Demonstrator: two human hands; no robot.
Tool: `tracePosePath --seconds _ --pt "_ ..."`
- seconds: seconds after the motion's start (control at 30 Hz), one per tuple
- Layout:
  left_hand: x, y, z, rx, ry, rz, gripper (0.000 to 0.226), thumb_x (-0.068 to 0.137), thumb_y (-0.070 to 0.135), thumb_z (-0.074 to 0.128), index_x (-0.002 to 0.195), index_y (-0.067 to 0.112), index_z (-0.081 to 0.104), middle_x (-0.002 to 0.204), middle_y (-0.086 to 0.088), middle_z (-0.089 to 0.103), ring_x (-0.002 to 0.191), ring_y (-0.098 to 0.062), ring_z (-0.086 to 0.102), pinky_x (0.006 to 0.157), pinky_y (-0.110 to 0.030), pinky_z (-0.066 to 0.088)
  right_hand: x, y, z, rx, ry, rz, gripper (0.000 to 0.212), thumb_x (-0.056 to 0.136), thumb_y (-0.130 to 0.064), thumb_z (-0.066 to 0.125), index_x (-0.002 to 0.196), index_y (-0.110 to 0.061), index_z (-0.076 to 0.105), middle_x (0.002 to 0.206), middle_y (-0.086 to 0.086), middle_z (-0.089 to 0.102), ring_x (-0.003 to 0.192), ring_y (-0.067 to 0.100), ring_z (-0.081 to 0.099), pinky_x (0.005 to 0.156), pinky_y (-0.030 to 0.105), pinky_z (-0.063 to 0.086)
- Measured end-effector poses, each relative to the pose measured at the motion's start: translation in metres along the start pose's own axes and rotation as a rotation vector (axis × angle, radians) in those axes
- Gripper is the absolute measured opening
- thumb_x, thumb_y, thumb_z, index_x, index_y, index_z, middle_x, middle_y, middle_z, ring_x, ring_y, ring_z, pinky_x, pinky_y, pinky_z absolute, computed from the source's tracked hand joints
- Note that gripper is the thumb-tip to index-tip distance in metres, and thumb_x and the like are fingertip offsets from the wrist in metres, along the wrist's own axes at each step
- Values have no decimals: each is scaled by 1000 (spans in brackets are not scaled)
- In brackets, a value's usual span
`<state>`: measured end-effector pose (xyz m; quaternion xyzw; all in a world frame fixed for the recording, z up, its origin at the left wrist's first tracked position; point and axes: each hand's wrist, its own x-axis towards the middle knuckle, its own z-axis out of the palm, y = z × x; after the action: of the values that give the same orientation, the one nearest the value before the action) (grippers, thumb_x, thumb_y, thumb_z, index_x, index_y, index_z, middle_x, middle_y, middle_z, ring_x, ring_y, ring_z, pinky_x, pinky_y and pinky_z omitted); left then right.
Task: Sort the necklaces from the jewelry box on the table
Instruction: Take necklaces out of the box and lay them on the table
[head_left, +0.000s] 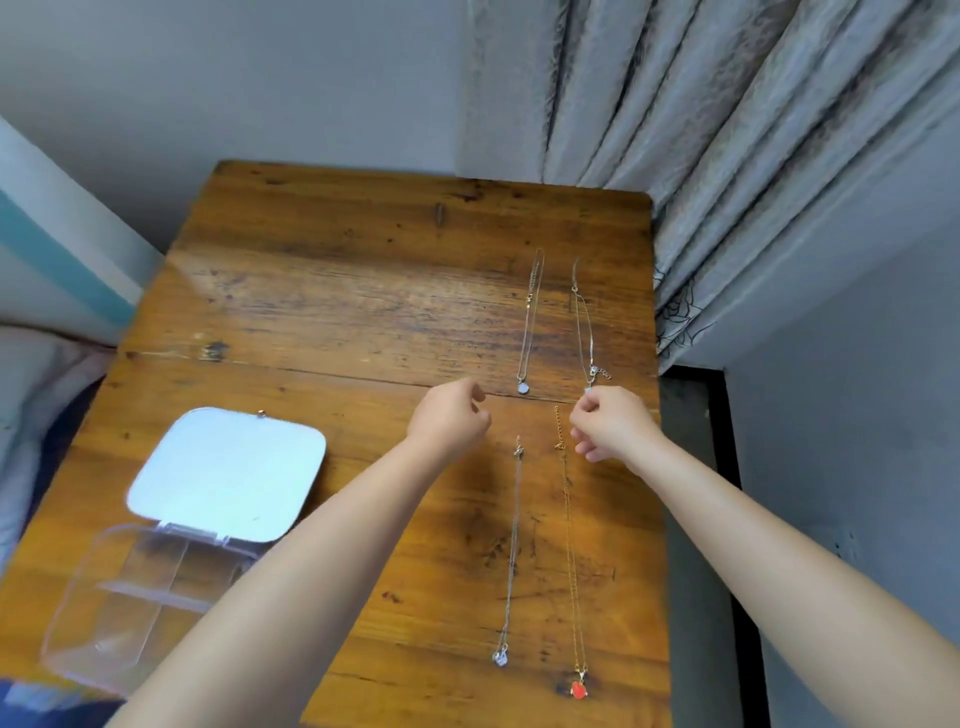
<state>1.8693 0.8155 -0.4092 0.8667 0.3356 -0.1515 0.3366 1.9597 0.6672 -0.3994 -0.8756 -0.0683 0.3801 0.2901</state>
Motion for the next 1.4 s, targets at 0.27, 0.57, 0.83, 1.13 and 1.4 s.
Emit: tracePosePath --seconds 0.27,0.57,0.83,1.13,1.4 --pt "-80 -121 -68 -50 164 -75 23 89 14 54 108 6 66 111 -12 71 105 -28 62 87 -30 47 -58 -78 91 -49 -102 -233 9 84 -4 46 82 -10 53 81 14 64 71 30 63 60 36 56" --pt "-138 -300 -142 104 48 -25 30 92 16 50 120 10 57 113 -10 68 103 -29 61 84 -39 54 -139 -138 256 -24 -67 -240 18 81 -3 51 68 -13 57 75 14 62 71 26 58 76 47 55" --pt "-147 -347 -127 249 41 76 24 96 17 44 117 7 50 115 -13 57 102 -33 58 72 -38 46 -147 -127 331 -389 166 -141 20 84 -5 50 89 4 67 101 22 69 99 35 60 73 33 44" --pt "-141 -365 -96 64 118 128 30 95 4 42 125 3 44 114 -19 55 89 -39 60 74 -47 52 -122 -111 352 -604 253 -197 20 84 8 44 90 9 63 101 25 58 94 37 55 65 30 31" --pt "-140 -364 -94 162 102 130 30 95 -1 41 125 3 42 114 -17 53 84 -36 61 62 -36 44 -137 -120 331 -505 332 -260 15 80 -5 52 77 6 62 89 22 64 85 37 58 63 33 38"
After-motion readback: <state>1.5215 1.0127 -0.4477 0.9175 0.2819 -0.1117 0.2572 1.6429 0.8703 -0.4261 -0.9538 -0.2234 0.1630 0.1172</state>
